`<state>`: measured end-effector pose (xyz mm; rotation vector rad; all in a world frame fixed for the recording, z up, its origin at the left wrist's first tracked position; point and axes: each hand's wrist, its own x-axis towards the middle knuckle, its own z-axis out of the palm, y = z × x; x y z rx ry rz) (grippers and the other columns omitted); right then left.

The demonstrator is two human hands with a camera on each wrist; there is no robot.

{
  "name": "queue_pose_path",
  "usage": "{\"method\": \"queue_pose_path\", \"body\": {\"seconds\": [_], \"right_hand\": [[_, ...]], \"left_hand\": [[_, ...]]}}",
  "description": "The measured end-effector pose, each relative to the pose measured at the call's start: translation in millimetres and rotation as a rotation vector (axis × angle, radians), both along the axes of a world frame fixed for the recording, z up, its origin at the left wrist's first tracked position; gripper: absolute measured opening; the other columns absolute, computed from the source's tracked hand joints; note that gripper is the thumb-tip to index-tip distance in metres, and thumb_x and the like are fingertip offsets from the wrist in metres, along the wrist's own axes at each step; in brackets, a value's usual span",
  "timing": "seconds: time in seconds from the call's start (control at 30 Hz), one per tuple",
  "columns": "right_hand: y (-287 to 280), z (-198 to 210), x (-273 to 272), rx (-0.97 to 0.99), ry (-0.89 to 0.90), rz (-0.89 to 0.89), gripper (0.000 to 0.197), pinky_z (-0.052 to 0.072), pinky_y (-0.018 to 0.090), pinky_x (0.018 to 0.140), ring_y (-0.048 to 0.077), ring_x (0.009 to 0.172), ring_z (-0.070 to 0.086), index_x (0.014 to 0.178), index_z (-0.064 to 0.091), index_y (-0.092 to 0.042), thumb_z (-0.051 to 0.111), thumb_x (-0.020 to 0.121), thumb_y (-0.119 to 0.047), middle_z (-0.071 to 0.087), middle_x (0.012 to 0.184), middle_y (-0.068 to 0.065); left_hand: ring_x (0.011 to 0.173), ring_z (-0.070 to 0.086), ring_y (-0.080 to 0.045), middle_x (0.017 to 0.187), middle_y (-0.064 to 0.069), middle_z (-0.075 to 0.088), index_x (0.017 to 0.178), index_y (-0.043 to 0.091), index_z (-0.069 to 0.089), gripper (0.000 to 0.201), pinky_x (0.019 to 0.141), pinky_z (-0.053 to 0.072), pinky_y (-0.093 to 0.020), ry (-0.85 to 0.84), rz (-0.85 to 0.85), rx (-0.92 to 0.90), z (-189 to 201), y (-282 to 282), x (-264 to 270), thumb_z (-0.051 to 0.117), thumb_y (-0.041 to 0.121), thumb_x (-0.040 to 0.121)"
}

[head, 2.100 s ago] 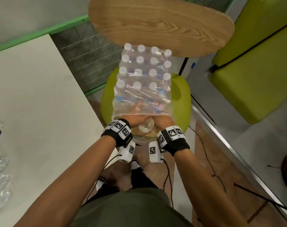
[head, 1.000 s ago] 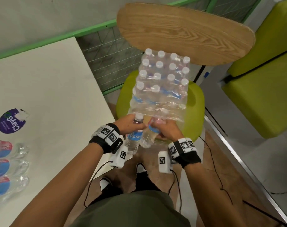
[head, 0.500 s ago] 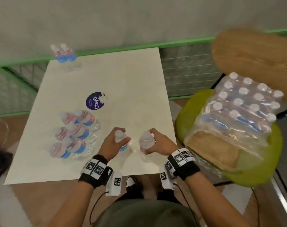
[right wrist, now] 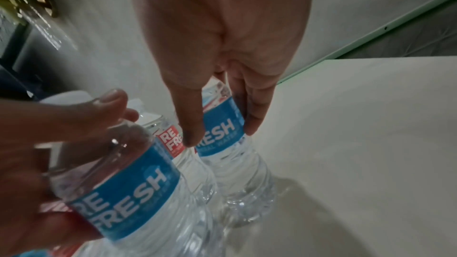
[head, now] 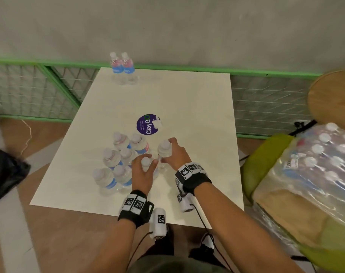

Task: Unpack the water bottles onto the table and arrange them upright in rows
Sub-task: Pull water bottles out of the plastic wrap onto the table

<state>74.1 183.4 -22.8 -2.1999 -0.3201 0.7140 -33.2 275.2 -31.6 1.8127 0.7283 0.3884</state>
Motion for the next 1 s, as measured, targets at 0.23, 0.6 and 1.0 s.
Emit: {"method": "queue_pose_path", "body": {"seconds": [0.23, 0.6, 1.0], "right_hand": [[16, 0, 12, 0.020, 0.002, 0.027, 0.068, 0.049, 0.035, 0.088, 0.032, 0.107, 0.060, 0.131, 0.036, -0.018, 0.074, 0.074, -0.018, 0.061, 0.120, 0.013], [19, -5, 5, 0.103, 0.023, 0.058, 0.061, 0.049, 0.039, 0.089, 0.033, 0.107, 0.060, 0.131, 0.038, -0.015, 0.070, 0.080, -0.014, 0.062, 0.117, 0.018], [-49, 21, -26, 0.161, 0.181, 0.095, 0.070, 0.040, 0.030, 0.097, 0.026, 0.124, 0.051, 0.145, 0.031, -0.023, 0.067, 0.085, -0.021, 0.047, 0.141, 0.010]], "left_hand": [[0.114, 0.039, -0.021, 0.121, -0.008, 0.041, 0.117, 0.015, 0.054, 0.053, 0.098, 0.034, -0.031, 0.155, -0.012, 0.237, -4, 3, -2, 0.075, 0.035, 0.073], [0.106, 0.044, -0.025, 0.114, -0.012, 0.044, 0.111, 0.006, 0.053, 0.052, 0.088, 0.037, -0.027, 0.152, -0.012, 0.328, 2, 13, -2, 0.077, 0.030, 0.071], [0.121, 0.036, -0.039, 0.126, -0.022, 0.046, 0.126, 0.010, 0.049, 0.050, 0.105, 0.024, -0.047, 0.076, -0.053, 0.800, 8, -9, -8, 0.063, 0.031, 0.083]]}}
